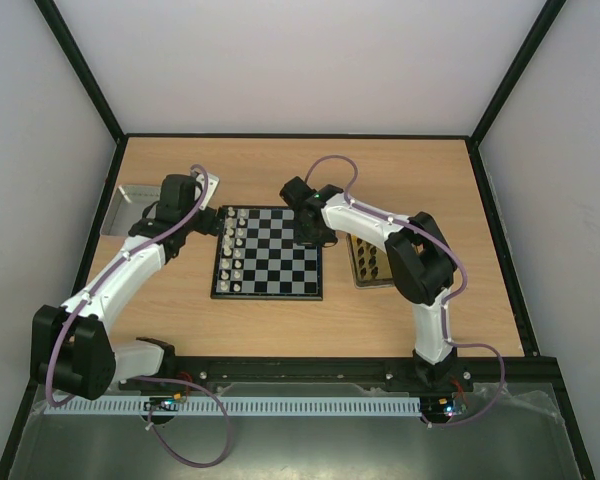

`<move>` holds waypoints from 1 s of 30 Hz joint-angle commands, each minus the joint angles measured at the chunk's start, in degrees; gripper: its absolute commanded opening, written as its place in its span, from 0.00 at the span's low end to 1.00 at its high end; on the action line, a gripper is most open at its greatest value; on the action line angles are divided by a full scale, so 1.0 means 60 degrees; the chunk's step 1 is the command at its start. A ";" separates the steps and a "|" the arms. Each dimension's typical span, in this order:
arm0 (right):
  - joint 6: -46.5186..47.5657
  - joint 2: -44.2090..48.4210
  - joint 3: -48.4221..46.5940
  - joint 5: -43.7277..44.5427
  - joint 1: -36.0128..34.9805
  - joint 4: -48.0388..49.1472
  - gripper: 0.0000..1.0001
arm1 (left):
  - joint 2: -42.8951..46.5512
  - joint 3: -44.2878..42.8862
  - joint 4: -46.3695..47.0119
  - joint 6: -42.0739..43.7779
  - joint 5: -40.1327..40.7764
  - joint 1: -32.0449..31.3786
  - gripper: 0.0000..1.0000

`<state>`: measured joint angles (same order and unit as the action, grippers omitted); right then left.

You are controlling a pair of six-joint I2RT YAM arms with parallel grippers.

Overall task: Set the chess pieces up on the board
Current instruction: Place the chess piece on the chessboard.

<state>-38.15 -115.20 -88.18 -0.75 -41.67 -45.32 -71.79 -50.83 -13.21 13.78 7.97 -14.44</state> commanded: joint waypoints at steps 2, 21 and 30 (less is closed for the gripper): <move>0.0041 -0.0107 0.0004 0.0052 -0.0072 -0.0053 0.13 | -0.0085 0.0005 0.0063 -0.0034 0.0064 0.0049 0.99; 0.0053 0.0223 -0.0344 0.0327 -0.0074 -0.0423 0.29 | -0.0165 0.0022 0.0074 0.0010 0.0064 0.0045 0.99; -0.0038 0.0744 -0.0316 0.0036 -0.0072 -0.0363 0.30 | -0.0151 0.0002 -0.0023 0.0024 0.0019 0.0047 0.99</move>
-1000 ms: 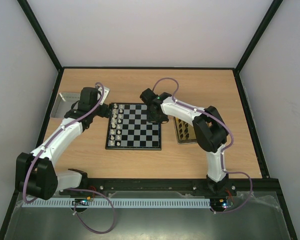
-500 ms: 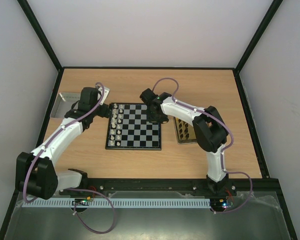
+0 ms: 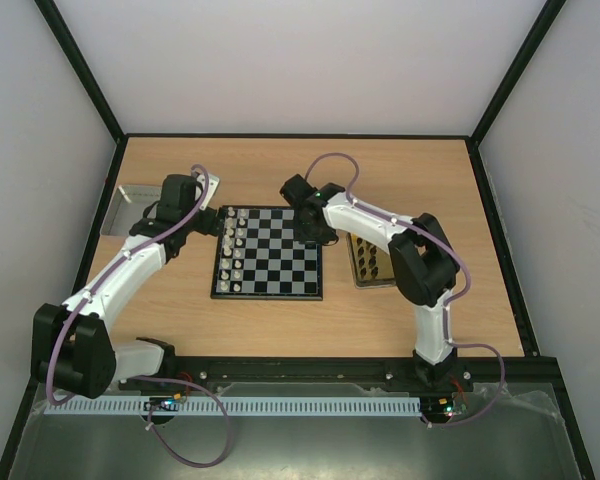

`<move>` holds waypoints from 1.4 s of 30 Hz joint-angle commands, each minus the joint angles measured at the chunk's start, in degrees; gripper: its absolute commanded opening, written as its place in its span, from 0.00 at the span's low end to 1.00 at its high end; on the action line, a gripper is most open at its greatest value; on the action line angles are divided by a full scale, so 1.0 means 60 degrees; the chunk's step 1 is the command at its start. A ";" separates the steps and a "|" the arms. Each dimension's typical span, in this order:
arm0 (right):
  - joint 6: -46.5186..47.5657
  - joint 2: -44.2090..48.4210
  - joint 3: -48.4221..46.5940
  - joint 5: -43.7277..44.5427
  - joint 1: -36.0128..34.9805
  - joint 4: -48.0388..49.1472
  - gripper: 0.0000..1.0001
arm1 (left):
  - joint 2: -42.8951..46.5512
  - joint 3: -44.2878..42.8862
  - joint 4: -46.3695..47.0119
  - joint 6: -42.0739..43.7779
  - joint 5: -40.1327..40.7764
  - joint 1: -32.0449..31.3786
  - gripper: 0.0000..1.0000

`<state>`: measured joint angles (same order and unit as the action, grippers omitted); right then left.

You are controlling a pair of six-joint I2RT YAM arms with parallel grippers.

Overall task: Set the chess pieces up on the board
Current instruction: Place the chess piece on the chessboard, then pick up the chess piece from the storage box.

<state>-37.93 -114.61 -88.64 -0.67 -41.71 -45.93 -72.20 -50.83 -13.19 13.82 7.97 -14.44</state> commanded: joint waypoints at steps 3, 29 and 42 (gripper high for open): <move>-0.0159 0.1044 0.0024 0.0102 -0.0066 -0.0229 0.33 | 0.0011 -0.0054 -0.0172 0.0011 -0.0085 0.0038 0.99; -0.0108 0.2794 0.2409 -0.0324 0.3404 0.0753 0.40 | 0.0235 -0.0072 -0.0319 -0.0004 -0.0341 0.0045 0.99; 0.0058 0.1840 0.2513 -0.0791 0.4217 0.1182 0.34 | 0.0228 -0.0090 -0.0372 -0.0019 -0.0361 0.0043 0.99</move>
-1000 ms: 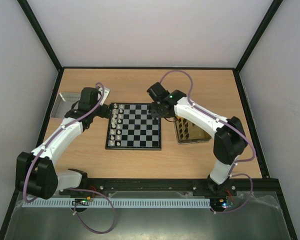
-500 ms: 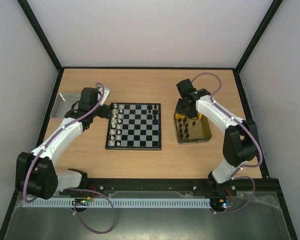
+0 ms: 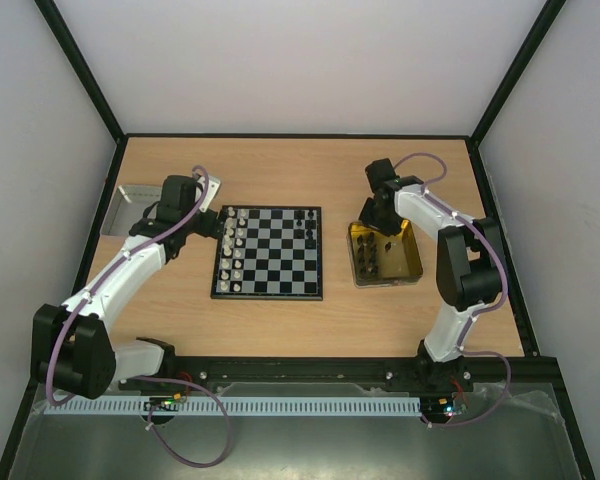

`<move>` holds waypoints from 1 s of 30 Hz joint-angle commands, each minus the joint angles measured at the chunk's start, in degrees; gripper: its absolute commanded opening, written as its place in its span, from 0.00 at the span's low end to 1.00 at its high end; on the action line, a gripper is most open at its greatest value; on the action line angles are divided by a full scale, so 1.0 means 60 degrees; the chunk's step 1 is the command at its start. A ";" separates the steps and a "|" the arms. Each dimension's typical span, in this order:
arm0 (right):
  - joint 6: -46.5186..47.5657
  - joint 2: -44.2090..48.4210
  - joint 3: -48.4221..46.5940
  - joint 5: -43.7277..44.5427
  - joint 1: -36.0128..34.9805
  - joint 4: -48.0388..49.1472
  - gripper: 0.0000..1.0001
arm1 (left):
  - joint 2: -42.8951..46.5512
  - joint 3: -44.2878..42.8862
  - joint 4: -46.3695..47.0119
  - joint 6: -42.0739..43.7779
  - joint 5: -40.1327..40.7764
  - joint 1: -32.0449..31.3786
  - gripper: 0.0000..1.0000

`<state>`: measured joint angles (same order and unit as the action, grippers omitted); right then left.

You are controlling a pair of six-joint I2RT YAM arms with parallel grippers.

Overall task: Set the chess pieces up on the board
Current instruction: Pick up the chess piece from the storage box.

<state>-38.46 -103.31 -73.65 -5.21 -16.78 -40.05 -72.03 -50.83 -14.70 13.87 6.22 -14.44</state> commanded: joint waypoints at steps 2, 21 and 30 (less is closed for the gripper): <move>0.0166 -0.0076 0.0096 -0.0092 0.0129 0.0274 0.34 | 0.0183 -0.0087 -0.0113 -0.0026 -0.0084 0.0044 0.99; 0.0182 -0.0048 0.0540 -0.0274 0.0171 0.0488 0.29 | 0.0088 -0.0142 -0.0097 -0.0028 -0.0055 0.0043 0.99; 0.0197 -0.0108 0.0730 -0.0282 0.0167 0.0647 0.27 | 0.0095 -0.0158 -0.0113 -0.0037 -0.0026 0.0043 0.99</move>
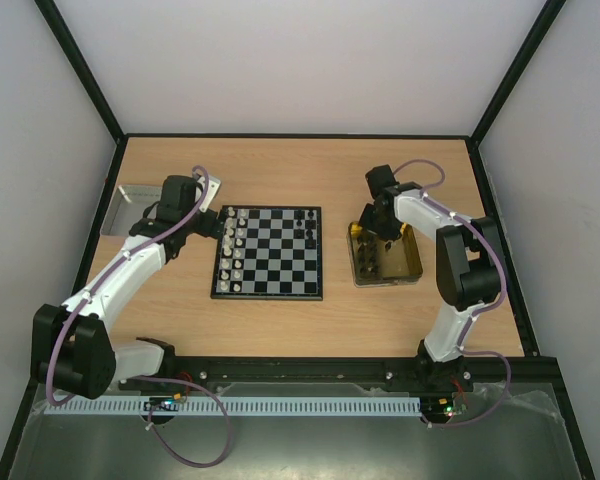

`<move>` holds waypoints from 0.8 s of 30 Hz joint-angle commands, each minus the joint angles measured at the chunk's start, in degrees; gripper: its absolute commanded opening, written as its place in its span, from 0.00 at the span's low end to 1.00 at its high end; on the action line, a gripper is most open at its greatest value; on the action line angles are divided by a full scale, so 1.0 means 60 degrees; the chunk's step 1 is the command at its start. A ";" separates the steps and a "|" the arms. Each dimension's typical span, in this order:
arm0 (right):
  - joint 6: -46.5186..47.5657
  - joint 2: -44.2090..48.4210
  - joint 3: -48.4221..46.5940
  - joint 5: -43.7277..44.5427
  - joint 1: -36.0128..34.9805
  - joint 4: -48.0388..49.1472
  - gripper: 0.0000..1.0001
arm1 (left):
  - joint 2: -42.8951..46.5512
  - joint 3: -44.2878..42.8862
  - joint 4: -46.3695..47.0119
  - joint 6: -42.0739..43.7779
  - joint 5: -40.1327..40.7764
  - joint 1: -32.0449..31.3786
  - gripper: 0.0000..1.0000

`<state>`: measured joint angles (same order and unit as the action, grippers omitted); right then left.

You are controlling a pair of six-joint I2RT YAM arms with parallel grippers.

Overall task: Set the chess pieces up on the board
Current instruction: Pick up the chess piece from the storage box.

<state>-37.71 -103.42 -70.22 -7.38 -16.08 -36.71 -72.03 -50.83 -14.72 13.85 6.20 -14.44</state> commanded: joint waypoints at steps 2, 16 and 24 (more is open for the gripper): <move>0.0059 -0.0081 0.0208 0.0076 0.0052 0.0140 0.26 | 0.0096 -0.0157 -0.0100 -0.0035 -0.0035 0.0046 0.99; 0.0034 -0.0080 0.0247 0.0188 0.0044 0.0197 0.23 | 0.0011 -0.0208 -0.0154 -0.0086 0.0051 0.0033 0.99; 0.0059 -0.0118 0.0262 0.0175 0.0049 0.0193 0.15 | -0.0010 -0.0204 -0.0154 -0.0096 0.0051 0.0024 0.99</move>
<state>-37.60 -103.42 -69.12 -7.33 -16.08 -35.64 -72.03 -50.83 -14.81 13.76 6.24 -14.44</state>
